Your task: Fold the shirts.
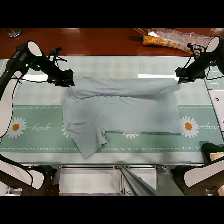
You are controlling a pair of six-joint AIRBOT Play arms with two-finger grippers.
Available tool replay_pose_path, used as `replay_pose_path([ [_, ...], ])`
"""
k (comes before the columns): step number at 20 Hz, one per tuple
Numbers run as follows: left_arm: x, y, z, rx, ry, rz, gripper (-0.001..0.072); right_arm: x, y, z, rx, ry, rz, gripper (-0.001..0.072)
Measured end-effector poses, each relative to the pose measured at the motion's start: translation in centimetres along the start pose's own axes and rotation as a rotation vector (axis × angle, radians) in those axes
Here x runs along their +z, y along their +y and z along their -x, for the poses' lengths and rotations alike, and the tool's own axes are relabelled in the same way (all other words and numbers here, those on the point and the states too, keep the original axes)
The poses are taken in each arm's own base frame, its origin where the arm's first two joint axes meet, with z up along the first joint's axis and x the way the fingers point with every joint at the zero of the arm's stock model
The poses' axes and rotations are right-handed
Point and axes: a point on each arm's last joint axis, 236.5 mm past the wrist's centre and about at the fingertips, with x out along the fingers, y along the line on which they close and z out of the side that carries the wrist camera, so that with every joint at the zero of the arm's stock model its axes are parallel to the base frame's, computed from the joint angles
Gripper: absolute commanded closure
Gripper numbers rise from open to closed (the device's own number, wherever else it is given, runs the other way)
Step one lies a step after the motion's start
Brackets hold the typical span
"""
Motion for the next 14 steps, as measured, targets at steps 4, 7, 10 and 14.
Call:
replay_pose_path([
  [4, -1.7, 1.3, 2.8, -0.007, 0.053, 0.008, 0.0303, -1.9, -1.8, 2.7, -0.056, 0.045, 0.003, 0.0338],
  [7, -4.2, 3.2, 7.3, -0.009, 0.065, 0.032, 0.0303, -5.0, -4.3, 6.7, -0.091, 0.069, -0.033, 0.0328],
  [10, -8.7, 4.7, 9.4, -0.024, 0.084, 0.080, 0.0184, -10.2, -6.7, 8.4, -0.086, 0.118, -0.097, 0.0295],
  [14, -17.4, 4.0, 5.9, -0.127, 0.184, 0.157, 0.0185, -16.2, -5.4, 5.5, 0.082, 0.165, -0.156, 0.0279],
])
